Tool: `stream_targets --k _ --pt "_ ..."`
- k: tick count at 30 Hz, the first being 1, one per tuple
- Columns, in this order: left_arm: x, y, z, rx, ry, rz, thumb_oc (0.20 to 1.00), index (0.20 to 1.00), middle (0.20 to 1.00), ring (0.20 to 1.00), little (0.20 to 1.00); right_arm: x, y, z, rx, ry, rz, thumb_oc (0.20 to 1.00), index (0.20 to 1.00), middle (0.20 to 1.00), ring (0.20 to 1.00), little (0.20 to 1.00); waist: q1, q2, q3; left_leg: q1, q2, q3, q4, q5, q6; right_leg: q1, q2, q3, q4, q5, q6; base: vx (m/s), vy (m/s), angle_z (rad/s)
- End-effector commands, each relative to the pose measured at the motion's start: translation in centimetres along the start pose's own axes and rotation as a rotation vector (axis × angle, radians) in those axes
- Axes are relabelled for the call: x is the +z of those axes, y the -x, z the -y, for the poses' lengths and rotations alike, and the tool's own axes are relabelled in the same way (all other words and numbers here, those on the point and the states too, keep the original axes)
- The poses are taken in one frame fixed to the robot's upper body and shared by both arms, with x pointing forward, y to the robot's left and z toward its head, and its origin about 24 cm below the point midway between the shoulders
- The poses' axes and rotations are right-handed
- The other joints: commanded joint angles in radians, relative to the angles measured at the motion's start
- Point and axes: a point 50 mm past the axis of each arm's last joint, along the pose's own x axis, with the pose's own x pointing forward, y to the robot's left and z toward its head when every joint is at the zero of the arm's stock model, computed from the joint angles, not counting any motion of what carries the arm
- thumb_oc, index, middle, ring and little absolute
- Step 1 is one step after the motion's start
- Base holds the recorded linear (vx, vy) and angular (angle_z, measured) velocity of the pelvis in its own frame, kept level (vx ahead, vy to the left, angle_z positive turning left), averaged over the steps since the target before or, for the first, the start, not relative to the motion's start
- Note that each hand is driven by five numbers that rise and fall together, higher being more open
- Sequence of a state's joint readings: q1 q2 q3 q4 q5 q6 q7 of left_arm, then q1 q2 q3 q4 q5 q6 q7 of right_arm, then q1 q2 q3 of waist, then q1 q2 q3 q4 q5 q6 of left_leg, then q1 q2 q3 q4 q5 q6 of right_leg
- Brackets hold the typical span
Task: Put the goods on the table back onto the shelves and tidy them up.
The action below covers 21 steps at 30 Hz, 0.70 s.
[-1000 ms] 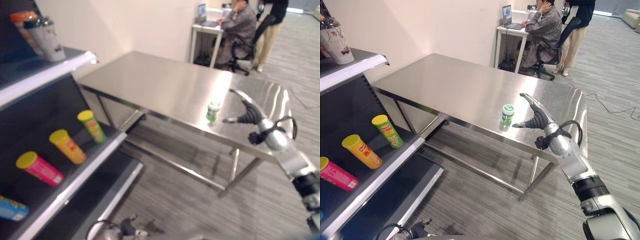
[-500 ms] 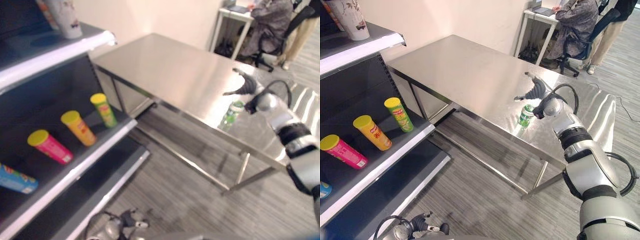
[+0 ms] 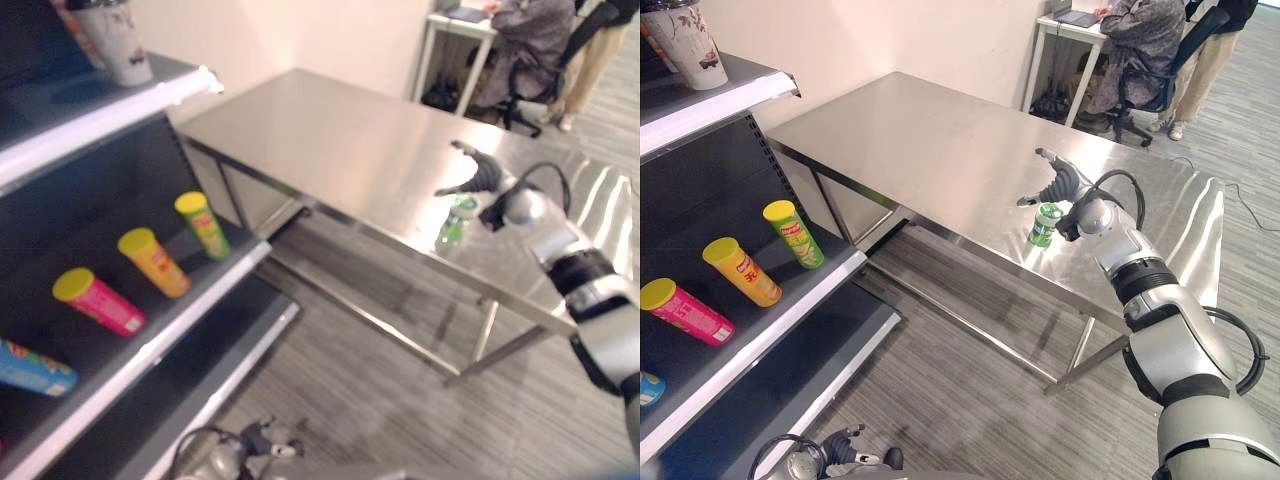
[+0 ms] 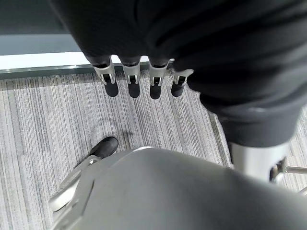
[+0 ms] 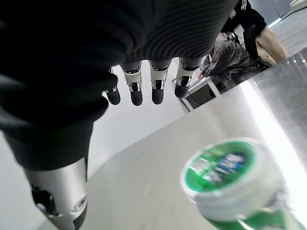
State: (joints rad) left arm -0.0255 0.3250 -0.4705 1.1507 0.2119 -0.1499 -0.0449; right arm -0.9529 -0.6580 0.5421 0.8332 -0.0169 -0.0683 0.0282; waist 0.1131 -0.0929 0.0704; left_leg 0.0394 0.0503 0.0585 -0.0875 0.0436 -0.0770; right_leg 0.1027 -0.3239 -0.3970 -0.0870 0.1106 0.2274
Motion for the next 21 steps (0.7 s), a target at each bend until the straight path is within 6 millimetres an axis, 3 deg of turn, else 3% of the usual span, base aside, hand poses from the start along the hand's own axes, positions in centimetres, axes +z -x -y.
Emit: stream_targets --k 1,10,21 --pt "0.1 -0.2 0.1 -0.007 0.021 -0.010 1.000 1.000 1.000 1.000 1.000 0.1 0.2 1.8 -0.017 0.030 0.015 1.000 1.000 1.000 1.000 1.000 0.022 -0.005 -0.023 0.028 0.038 -0.045 0.000 -0.105 -0.010 -0.023 -0.083 0.037 0.062 0.101 0.034 -0.01 -0.009 -0.04" --pt "-0.4 0.0 0.8 -0.027 0.043 -0.021 1.000 1.000 1.000 1.000 1.000 -2.5 0.5 0.1 0.037 0.027 -0.099 1.000 1.000 1.000 1.000 1.000 0.027 -0.003 -0.024 0.033 0.036 -0.041 0.000 -0.106 -0.010 -0.019 -0.086 0.038 0.053 0.103 0.034 0.00 0.000 0.00" --pt "-0.7 0.1 0.8 -0.029 0.055 -0.021 1.000 1.000 1.000 1.000 1.000 -3.9 0.3 -1.0 0.053 -0.019 -0.196 1.000 1.000 1.000 1.000 1.000 0.042 -0.004 -0.020 0.025 0.028 -0.049 0.000 -0.104 -0.007 -0.016 -0.088 0.032 0.052 0.108 0.034 0.00 0.000 0.00"
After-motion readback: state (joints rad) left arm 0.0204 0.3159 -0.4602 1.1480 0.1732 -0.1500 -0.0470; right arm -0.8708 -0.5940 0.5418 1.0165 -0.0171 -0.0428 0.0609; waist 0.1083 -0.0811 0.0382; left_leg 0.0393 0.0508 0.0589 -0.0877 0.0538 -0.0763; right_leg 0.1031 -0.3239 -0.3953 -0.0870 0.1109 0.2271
